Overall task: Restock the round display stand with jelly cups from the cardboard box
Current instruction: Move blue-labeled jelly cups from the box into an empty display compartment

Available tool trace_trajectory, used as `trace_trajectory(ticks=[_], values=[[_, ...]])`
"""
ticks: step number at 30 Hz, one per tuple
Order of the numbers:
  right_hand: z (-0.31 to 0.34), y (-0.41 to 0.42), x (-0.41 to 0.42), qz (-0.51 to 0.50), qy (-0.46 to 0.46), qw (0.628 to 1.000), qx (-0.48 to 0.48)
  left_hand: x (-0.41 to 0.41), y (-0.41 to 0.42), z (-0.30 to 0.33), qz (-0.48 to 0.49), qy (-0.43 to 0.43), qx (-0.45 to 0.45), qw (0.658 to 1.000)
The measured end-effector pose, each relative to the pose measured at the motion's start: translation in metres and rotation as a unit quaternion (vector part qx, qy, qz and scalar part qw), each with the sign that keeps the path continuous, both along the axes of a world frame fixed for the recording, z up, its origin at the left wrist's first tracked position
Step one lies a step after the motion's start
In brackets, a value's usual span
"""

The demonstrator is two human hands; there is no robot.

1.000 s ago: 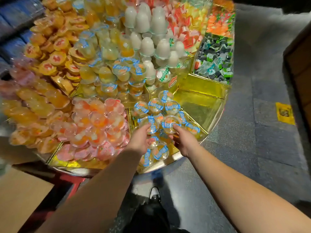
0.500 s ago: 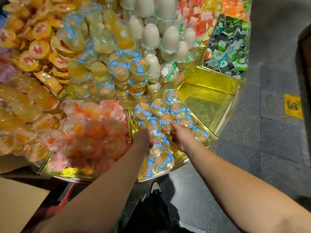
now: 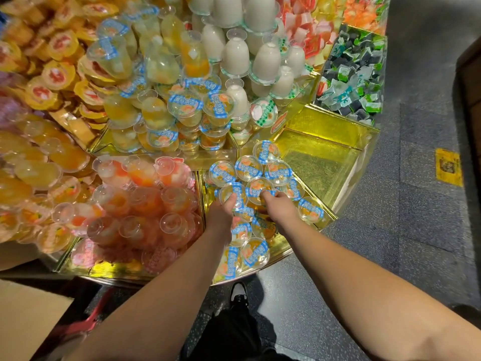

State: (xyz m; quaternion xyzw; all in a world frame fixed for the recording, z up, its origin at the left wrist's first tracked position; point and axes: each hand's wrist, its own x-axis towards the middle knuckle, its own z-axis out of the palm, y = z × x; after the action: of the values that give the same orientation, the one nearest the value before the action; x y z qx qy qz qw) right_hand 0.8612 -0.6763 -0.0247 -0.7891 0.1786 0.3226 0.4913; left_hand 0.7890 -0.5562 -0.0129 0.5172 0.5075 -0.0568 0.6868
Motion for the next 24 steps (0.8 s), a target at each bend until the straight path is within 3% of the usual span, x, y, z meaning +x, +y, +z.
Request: trace_trajectory(ticks=[13,18,24], values=[[0.013,-0.011,0.004,0.034,0.031,0.999,0.002,-0.004,0.004,0.017,0.006,-0.005,-0.041,0.999],[0.040,-0.032,-0.010,0.042,-0.037,0.998,-0.028,-0.035,-0.003,0.044,0.005,-0.030,-0.022,0.999],[0.082,-0.056,-0.058,0.134,-0.147,0.979,-0.033,-0.110,-0.006,0.087,-0.075,-0.099,0.097,0.988]])
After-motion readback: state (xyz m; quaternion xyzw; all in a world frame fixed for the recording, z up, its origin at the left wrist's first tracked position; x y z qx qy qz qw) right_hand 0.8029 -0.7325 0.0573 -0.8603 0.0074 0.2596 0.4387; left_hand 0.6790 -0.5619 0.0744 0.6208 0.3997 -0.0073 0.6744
